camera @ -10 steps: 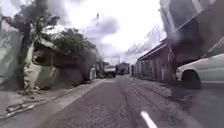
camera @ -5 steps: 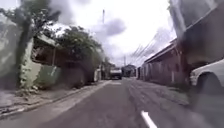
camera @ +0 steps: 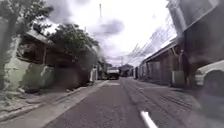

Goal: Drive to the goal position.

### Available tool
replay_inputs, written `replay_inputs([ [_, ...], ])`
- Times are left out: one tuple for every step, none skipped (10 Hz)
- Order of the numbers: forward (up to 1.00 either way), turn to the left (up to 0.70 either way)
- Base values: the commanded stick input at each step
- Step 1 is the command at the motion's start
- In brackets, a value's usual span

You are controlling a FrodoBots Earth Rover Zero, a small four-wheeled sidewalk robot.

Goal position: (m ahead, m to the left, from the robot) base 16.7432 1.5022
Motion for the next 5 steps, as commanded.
replay_inputs([
  [0.85,-0.34],
  [0.85,-0.34],
  [0.85,-0.34],
  [0.85,-0.33],
  [0.85,-0.27],
])
